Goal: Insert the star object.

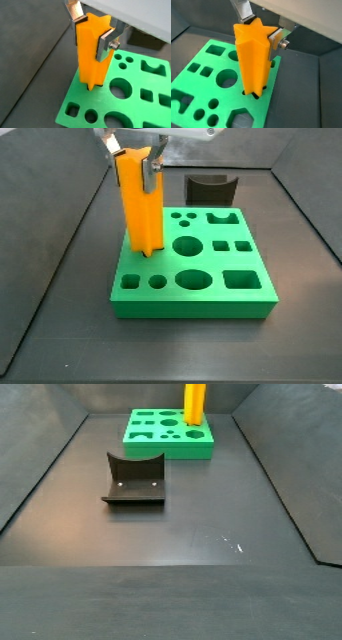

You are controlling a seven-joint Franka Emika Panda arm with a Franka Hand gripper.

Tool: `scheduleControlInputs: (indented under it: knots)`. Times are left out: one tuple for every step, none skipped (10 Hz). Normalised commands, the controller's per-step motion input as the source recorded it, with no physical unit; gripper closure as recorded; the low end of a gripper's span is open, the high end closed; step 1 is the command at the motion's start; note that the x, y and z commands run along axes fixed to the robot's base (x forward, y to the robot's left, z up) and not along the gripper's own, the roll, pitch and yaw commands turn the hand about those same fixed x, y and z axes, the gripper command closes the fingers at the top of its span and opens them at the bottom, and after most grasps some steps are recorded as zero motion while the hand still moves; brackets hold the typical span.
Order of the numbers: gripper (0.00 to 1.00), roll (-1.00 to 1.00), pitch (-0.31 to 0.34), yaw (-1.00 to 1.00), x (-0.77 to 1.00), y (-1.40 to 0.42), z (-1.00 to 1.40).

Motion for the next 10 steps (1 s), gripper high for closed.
scheduleControlInputs:
  knots:
    - [1.0, 0.0, 0.056, -0.9, 0.04, 0.1, -0.24]
    - [1.0, 0.0, 0.056, -0.88, 0.03, 0.11, -0.23]
    - [1.0, 0.0, 0.053, -0.68, 0.0, 0.02, -0.27]
    - [1.0, -0.03, 0.01, -0.28, -0.01, 0.0, -0.27]
    - [1.0, -0.11, 0.0, 0.0, -0.12, 0.0, -0.27]
    - [1.0, -0.17, -0.021, 0.14, -0.21, 0.0, -0.18]
    - [1.0, -0.19, -0.049, 0.3, -0.23, 0.0, -0.08]
    - [1.0, -0.16, -0.071, 0.33, -0.28, 0.01, -0.05]
    - [1.0, -0.12, -0.036, 0.19, -0.16, 0.0, -0.12]
    - [1.0, -0.19, -0.013, 0.1, -0.05, -0.01, -0.17]
